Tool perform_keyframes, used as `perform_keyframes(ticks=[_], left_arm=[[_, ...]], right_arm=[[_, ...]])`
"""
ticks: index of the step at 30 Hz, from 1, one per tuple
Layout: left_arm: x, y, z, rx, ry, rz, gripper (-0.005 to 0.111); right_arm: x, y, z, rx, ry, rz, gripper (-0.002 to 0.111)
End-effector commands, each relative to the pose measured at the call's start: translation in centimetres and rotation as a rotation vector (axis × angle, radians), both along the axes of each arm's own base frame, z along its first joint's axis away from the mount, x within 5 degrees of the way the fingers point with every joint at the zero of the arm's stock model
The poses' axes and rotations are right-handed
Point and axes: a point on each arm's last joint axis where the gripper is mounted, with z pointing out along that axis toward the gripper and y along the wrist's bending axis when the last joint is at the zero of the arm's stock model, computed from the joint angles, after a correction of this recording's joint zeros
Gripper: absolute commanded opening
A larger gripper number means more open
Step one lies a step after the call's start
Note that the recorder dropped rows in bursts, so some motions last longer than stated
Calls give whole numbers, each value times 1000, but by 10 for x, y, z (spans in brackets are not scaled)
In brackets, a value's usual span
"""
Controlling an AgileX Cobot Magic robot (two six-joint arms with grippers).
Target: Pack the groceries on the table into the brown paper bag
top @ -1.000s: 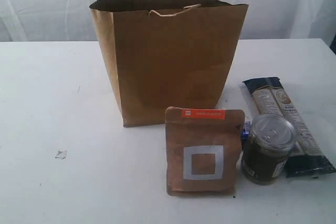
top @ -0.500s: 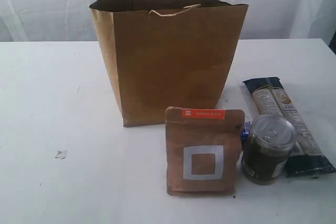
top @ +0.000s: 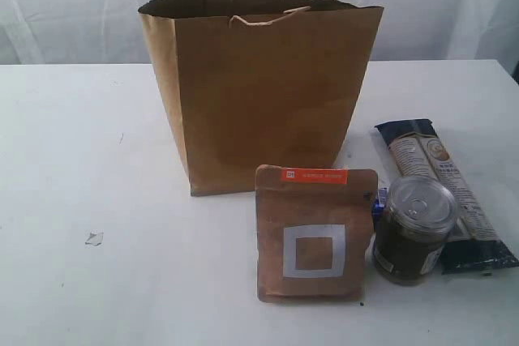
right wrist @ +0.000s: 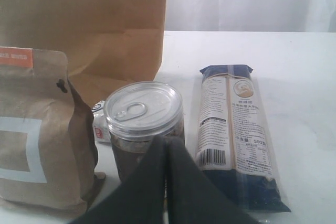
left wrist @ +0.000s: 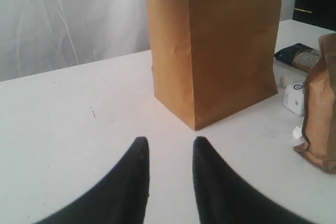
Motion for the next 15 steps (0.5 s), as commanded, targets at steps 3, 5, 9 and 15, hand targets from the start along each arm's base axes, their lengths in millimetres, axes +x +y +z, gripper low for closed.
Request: perform_keyframes(ticks=[3, 5, 9, 15], left_arm=[[-3, 1, -5, 48, 9, -11, 35], [-3, 1, -6, 53, 17, -12, 35], [-3, 1, -6, 53, 17, -12, 35], [-3, 1, -6, 53, 17, -12, 35]], right_arm=[[0, 0, 0, 3, -12, -4, 0], [0, 0, 0, 3, -12, -4, 0], [0, 0, 0, 3, -12, -4, 0], [0, 0, 0, 3, -10, -4, 0]])
